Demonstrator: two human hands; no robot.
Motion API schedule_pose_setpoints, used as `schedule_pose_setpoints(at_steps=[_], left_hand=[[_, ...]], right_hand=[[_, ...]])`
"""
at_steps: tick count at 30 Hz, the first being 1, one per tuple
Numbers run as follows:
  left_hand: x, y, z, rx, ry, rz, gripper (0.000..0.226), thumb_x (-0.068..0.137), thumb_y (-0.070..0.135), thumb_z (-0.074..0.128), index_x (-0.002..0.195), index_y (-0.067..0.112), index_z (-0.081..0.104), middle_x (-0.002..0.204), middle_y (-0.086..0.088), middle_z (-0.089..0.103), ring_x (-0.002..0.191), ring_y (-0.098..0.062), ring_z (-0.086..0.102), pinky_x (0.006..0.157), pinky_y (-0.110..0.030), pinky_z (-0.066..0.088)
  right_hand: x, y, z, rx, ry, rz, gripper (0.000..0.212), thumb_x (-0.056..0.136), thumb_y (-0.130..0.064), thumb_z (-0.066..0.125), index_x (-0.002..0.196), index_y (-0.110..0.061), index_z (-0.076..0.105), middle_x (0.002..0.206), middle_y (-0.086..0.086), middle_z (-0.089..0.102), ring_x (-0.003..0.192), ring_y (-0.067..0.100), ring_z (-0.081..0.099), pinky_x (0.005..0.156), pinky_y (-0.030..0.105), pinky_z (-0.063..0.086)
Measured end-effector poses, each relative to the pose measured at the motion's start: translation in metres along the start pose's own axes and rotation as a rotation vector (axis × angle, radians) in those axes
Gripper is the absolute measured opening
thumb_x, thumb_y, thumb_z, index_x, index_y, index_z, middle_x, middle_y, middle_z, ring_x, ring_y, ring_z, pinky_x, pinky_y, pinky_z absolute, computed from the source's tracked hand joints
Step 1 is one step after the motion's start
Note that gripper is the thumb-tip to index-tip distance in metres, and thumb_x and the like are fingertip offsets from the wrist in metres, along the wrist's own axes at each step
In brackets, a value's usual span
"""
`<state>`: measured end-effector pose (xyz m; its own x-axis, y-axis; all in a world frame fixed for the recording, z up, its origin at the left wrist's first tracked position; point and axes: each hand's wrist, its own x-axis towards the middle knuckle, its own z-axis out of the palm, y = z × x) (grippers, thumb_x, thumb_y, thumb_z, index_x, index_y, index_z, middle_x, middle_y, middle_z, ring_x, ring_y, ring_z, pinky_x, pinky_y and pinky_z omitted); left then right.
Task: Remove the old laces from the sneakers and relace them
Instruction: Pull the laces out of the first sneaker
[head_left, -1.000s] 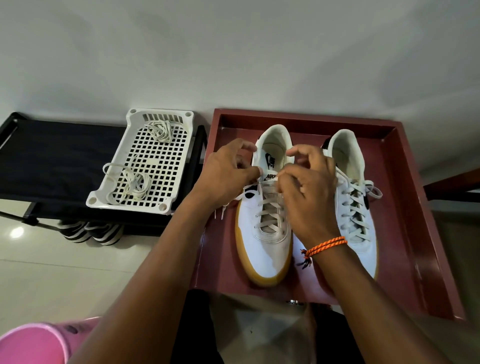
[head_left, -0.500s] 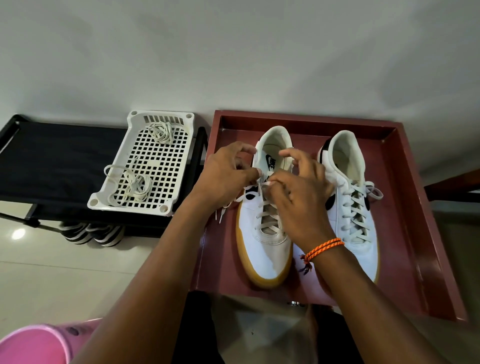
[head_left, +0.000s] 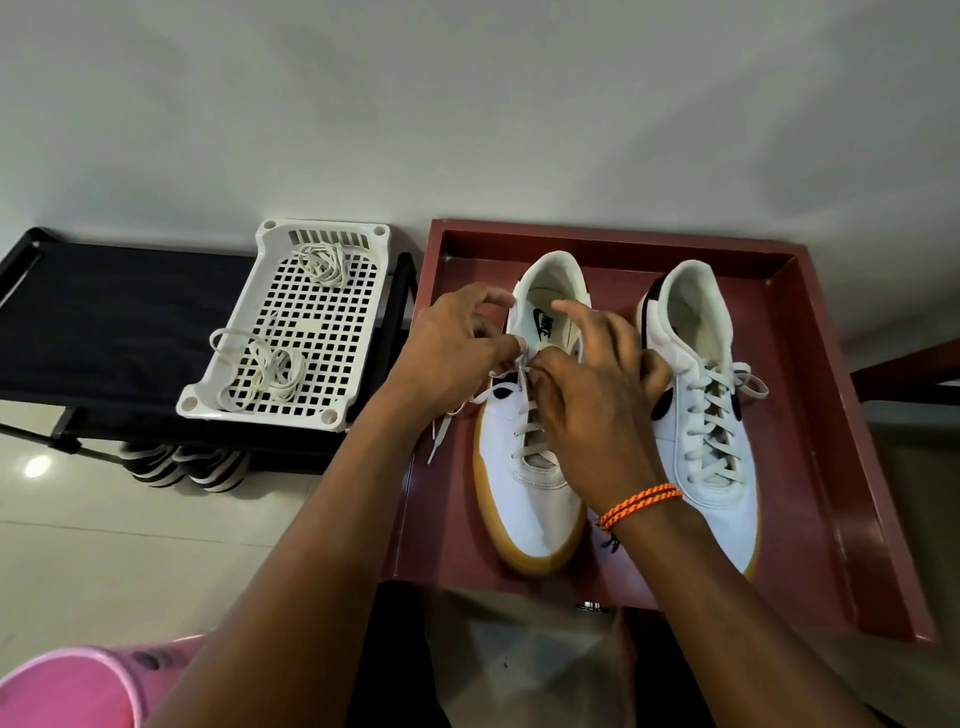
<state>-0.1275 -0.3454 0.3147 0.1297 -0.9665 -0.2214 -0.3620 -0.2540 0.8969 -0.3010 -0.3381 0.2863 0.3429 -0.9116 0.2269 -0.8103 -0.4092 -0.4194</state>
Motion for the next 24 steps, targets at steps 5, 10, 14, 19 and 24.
schedule_pose_setpoints(at_steps=[5, 10, 14, 19, 24], left_hand=[[0.0, -0.001, 0.0, 0.003, -0.005, 0.002, 0.038, 0.095, 0.013, 0.078, 0.13, 0.021, 0.065, 0.081, -0.002, 0.08, 0.076, -0.015, 0.079, 0.074, -0.035, 0.064], [0.0, -0.001, 0.0, 0.014, 0.002, -0.002, 0.039, 0.095, 0.016, 0.078, 0.13, 0.022, 0.065, 0.082, 0.0, 0.08, 0.076, -0.012, 0.078, 0.066, -0.018, 0.055], [0.0, -0.001, 0.0, 0.0, 0.001, 0.001, 0.039, 0.094, 0.015, 0.078, 0.13, 0.021, 0.065, 0.082, -0.001, 0.08, 0.078, -0.014, 0.078, 0.071, -0.018, 0.058], [0.001, -0.002, 0.0, 0.003, 0.006, 0.005, 0.039, 0.094, 0.015, 0.078, 0.13, 0.023, 0.066, 0.083, 0.0, 0.08, 0.078, -0.013, 0.078, 0.081, -0.029, 0.062], [0.001, -0.003, 0.001, 0.014, 0.019, 0.008, 0.038, 0.093, 0.017, 0.079, 0.128, 0.025, 0.067, 0.082, 0.0, 0.079, 0.079, -0.016, 0.078, 0.08, -0.038, 0.064]], right_hand=[[0.009, 0.002, -0.003, 0.432, 0.151, 0.095, 0.024, 0.087, -0.03, 0.051, 0.07, -0.024, 0.067, 0.132, -0.016, 0.059, 0.118, 0.015, 0.049, 0.097, 0.06, 0.041], [0.009, 0.001, -0.014, 0.389, 0.305, 0.132, 0.025, 0.087, -0.021, 0.054, 0.079, -0.022, 0.077, 0.121, -0.012, 0.063, 0.115, 0.021, 0.054, 0.096, 0.056, 0.043], [0.002, -0.001, -0.01, 0.107, 0.115, 0.053, 0.029, 0.094, -0.027, 0.052, 0.108, -0.033, 0.077, 0.148, -0.009, 0.051, 0.138, 0.022, 0.04, 0.104, 0.05, 0.03], [0.0, 0.001, 0.005, -0.011, -0.01, -0.005, 0.015, 0.097, -0.026, 0.057, 0.094, -0.029, 0.071, 0.156, -0.012, 0.045, 0.142, 0.02, 0.033, 0.106, 0.056, 0.029], [0.01, 0.002, -0.01, 0.47, 0.206, 0.139, 0.031, 0.087, -0.03, 0.049, 0.064, -0.019, 0.067, 0.118, -0.016, 0.063, 0.111, 0.014, 0.047, 0.097, 0.059, 0.039]])
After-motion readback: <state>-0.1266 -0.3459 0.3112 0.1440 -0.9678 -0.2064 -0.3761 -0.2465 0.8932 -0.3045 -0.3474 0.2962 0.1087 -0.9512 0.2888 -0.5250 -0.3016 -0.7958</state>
